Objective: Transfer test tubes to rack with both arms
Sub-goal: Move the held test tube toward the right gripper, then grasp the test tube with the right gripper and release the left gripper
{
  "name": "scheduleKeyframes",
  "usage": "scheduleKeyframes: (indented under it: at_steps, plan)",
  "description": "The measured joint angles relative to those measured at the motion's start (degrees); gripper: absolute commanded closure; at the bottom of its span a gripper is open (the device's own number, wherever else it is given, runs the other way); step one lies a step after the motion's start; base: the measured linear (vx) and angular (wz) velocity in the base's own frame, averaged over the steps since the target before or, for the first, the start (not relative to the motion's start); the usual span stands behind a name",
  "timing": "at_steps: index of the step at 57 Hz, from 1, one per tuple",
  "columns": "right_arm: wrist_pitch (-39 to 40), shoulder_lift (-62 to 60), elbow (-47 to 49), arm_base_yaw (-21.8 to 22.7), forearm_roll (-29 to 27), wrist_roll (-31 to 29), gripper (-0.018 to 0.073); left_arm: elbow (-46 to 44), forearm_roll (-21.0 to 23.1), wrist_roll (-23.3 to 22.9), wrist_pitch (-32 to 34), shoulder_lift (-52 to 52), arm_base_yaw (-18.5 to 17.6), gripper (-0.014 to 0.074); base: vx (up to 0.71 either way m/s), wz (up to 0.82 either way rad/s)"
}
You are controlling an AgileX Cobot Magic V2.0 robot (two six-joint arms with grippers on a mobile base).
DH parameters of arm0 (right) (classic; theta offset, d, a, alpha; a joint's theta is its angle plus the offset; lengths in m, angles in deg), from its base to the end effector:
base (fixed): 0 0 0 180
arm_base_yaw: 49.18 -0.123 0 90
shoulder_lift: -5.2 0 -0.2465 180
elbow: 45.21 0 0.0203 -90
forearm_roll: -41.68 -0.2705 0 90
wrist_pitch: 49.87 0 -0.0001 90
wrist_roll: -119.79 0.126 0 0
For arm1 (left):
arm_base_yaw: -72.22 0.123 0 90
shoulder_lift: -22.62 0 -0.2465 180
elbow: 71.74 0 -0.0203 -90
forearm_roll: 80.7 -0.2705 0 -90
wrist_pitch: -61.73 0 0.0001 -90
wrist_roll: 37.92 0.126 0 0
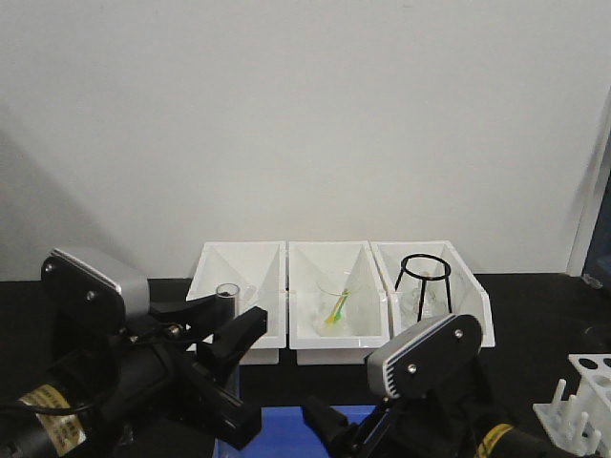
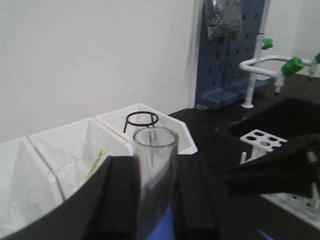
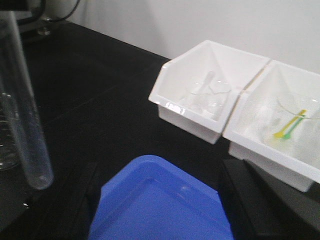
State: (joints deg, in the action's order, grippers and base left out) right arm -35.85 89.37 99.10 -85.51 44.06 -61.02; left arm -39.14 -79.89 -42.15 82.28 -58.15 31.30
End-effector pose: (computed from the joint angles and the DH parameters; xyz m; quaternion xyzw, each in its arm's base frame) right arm 0.2738 0.2029 0.2166 -0.2721 0.7500 0.1761 0.5766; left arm 0.2593 -0.2240 0.2713 0.2218 0.6895 -0.2672 0.6356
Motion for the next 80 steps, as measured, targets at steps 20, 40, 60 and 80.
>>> scheduleKeyframes:
  at_steps: [20,40,60,80]
  plan:
    - [5.3,0.7,0.0,-5.7,0.1,2.8,0.001,0.0,-5.9,-4.3,2.9,0.0,-2.7,0.0617,0.0,0.0]
    - [7.7,0.7,0.0,-5.9,0.2,4.7,0.001,0.0,-17.3,-18.7,5.2,0.0,-2.7,0.0617,0.0,0.0]
    - [8.2,0.7,0.0,-5.9,0.4,4.7,0.001,-0.1,-21.9,-25.2,5.5,-0.8,-2.7,0.0617,0.0,0.0]
    - [8.2,0.7,0.0,-5.9,0.4,4.7,0.0027,-0.1,-23.7,-27.0,5.9,-4.0,-3.9,0.0615,0.0,0.0]
